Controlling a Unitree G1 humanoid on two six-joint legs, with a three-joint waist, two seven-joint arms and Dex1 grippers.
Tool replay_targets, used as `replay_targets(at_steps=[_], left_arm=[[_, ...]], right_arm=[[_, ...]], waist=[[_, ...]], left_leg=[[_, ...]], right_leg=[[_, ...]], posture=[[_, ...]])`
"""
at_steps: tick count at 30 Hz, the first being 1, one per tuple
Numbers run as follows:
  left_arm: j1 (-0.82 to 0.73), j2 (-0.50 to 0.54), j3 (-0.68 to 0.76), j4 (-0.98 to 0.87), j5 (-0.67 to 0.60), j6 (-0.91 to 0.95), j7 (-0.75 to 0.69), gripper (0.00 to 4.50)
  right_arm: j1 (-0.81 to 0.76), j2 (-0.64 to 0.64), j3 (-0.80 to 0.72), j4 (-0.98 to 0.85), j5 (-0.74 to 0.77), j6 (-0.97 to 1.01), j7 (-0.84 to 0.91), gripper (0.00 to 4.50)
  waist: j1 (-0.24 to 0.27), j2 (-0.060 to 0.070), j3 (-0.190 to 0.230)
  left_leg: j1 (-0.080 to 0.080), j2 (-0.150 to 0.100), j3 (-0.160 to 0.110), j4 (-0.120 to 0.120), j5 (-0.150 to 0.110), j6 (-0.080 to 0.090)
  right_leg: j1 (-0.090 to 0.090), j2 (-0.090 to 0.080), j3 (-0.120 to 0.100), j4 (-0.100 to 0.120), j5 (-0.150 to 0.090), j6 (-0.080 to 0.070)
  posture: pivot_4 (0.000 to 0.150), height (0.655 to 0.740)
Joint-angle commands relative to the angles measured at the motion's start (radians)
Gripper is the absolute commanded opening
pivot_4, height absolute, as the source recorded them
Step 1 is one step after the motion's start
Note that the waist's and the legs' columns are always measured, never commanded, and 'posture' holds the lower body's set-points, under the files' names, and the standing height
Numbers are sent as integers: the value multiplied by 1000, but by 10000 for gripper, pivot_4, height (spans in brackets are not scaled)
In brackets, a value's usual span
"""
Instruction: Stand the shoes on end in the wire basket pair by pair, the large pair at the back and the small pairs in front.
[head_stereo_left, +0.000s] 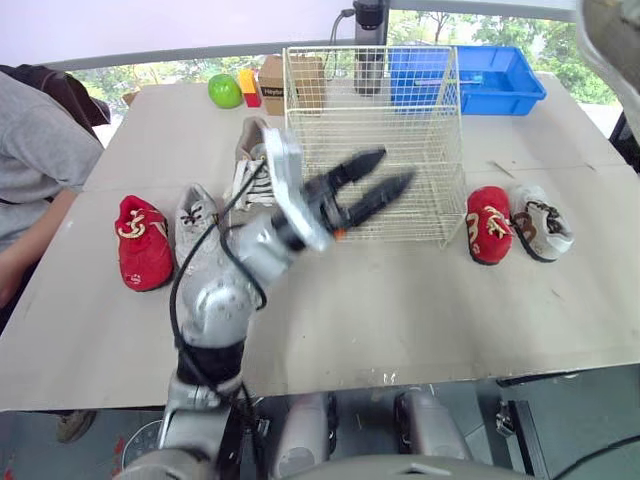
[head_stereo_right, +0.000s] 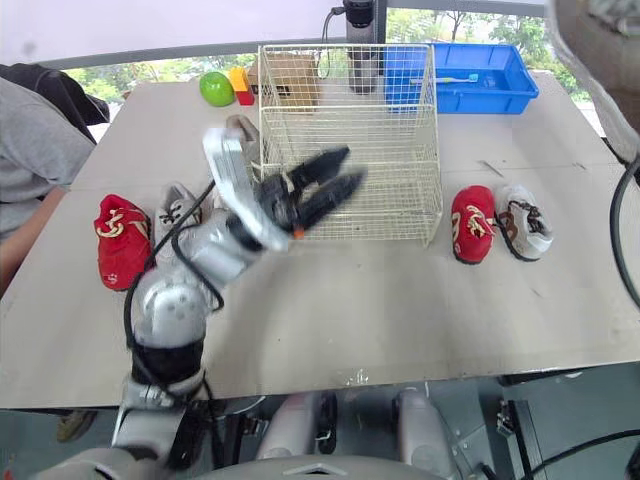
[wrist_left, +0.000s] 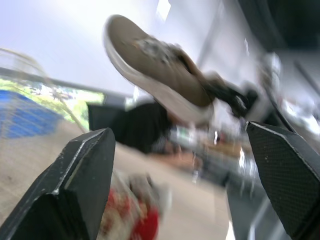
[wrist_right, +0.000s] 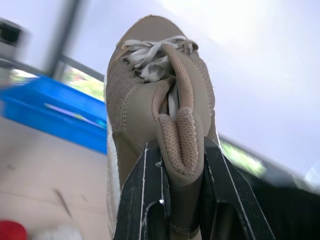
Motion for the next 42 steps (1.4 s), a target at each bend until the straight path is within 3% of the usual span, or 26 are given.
replay_targets(at_steps=[1,4,8,10,13,17,21,24,26,30,32,36,37,40,42], left_arm=[[-139,20,192,128,-128,-20,176,45000],[-258,121,262,261,-104,-14,156,45000],[-379,332,209,390,-34,86,-92,45000],[-430,429,144,423,-29,188,-280,45000],[-401,610,-114,313,73,301,-675,45000],[-420,646,-263,303,201,252,-898,45000],[-423,647,-361,252,311,199,-1034,45000],[-409,646,-384,232,372,168,-1080,37683],[-396,666,-378,200,357,201,-1124,27061],[-368,654,-353,184,364,219,-1110,9451],[-357,633,-316,185,346,241,-1070,2841],[-311,591,-186,163,283,302,-944,1798],[-297,575,-149,165,289,293,-893,1798],[-302,485,-18,203,327,233,-664,1797],[-342,392,69,223,364,150,-469,1796]], right_arm=[[-130,-132,8,33,226,80,187,187],[-184,-227,74,55,354,115,340,187],[-197,-331,192,59,433,84,570,187],[-277,-329,323,93,396,12,646,187],[-502,-211,582,171,253,-140,806,187],[-681,-84,741,260,152,-222,942,187],[-754,-5,787,307,106,-257,989,187],[-760,18,779,304,93,-253,994,0],[-757,28,770,299,83,-253,990,0],[-751,47,758,293,81,-245,976,0],[-739,54,760,295,65,-249,961,0],[-658,-35,708,366,14,-198,904,18541],[-632,-64,662,390,19,-145,861,20700],[-497,-124,483,359,102,96,712,35839],[-406,-50,377,256,120,159,550,35935]], waist=[[1,-3,1],[3,-7,2],[2,-11,8],[11,-13,9],[-8,-17,12],[-4,-14,13],[2,-14,13],[4,-14,13],[3,-14,13],[1,-13,13],[2,-13,13],[9,-13,13],[15,-13,13],[30,-14,14],[30,-14,13]], left_leg=[[0,0,0,-1,0,0],[0,1,-1,-4,0,0],[-5,1,1,-4,0,0],[-6,-1,0,-3,0,-1],[-7,-2,1,0,-1,-1],[-3,-3,2,-1,-1,-1],[-8,-1,2,0,0,-1],[-17,-1,2,4,0,-2],[-26,-1,1,10,2,-5],[-32,0,0,14,2,-5],[-32,0,1,16,0,-1],[-32,0,0,18,0,-1],[-32,0,0,18,0,-1],[-32,0,0,20,0,-1],[-32,-1,0,21,0,-1]], right_leg=[[0,1,-1,-1,0,0],[1,2,-4,-2,-1,2],[-3,0,-4,-3,-2,3],[-3,-4,-4,-4,-3,5],[-4,-6,-4,-4,-4,6],[-1,-6,-3,-2,-5,3],[-8,-4,-4,4,-3,5],[-19,-4,-4,11,-3,5],[-27,-3,-4,16,-4,6],[-32,-3,-2,19,-4,6],[-32,-3,-2,20,-4,6],[-30,-3,-3,20,-4,6],[-30,-4,-4,20,-3,6],[-28,-5,-4,19,-3,6],[-27,-5,-5,19,-3,6]], posture=[[1500,7400],[1500,7400],[1500,7400],[1500,7400],[1500,7400],[1500,7400],[1500,7400],[1500,7400],[1500,7400],[1500,7400],[1500,7400],[1500,7400],[1500,7400],[1500,7400],[1500,7400]])
